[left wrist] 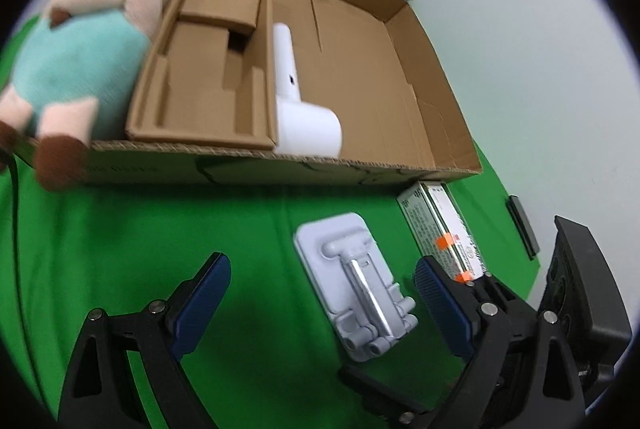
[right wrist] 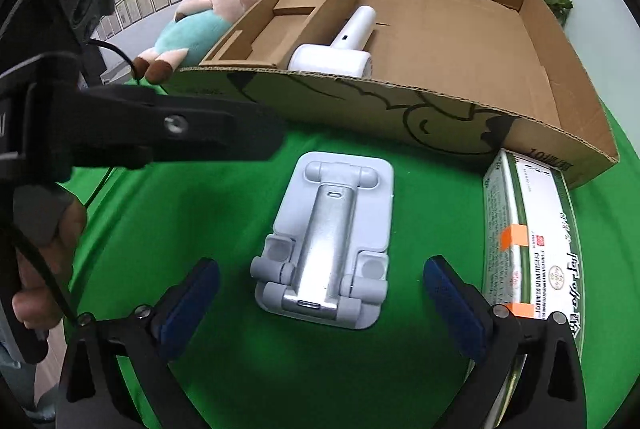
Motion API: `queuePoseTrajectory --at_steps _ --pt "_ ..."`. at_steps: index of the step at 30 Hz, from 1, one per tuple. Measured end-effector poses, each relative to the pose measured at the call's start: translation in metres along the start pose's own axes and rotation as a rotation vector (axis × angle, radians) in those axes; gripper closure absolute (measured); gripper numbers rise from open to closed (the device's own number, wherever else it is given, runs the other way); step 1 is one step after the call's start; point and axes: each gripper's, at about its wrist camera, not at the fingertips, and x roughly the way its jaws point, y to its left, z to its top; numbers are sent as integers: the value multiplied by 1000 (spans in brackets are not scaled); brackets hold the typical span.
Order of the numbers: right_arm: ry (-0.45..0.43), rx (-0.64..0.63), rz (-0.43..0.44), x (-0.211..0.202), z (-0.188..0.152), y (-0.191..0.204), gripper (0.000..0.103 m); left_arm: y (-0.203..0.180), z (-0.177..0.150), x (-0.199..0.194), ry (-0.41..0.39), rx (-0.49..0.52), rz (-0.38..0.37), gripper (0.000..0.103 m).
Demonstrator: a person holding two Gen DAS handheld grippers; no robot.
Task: Organize objects
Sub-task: 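Lift the phone stand with the right tool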
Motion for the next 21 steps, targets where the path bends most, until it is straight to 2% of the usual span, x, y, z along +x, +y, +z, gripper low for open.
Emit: queuePoseTrajectory --at_steps 2,4,6,8,12,15,17,21 --pt "1 16 -2 1 0 -2 3 1 -1 4 14 -20 -30 10" --pt "0 15 -30 0 -1 -3 12 1 -2 7 27 -34 -60 10" --pt "4 11 -40 -2 -1 -1 29 0 -3 9 34 -43 -79 10" --pt "10 8 -28 -5 -2 4 37 -1 -5 11 40 -44 -83 12" --pt "14 31 -15 -12 -8 8 37 -5 -9 12 50 -41 -103 15" --pt "14 79 34 -20 -12 7 37 -10 -16 14 83 -36 -119 24" --pt "24 138 101 -24 -15 3 38 -13 -23 16 117 -42 -131 32" --pt "17 185 153 -28 -19 0 38 -15 -33 19 141 -63 -110 46"
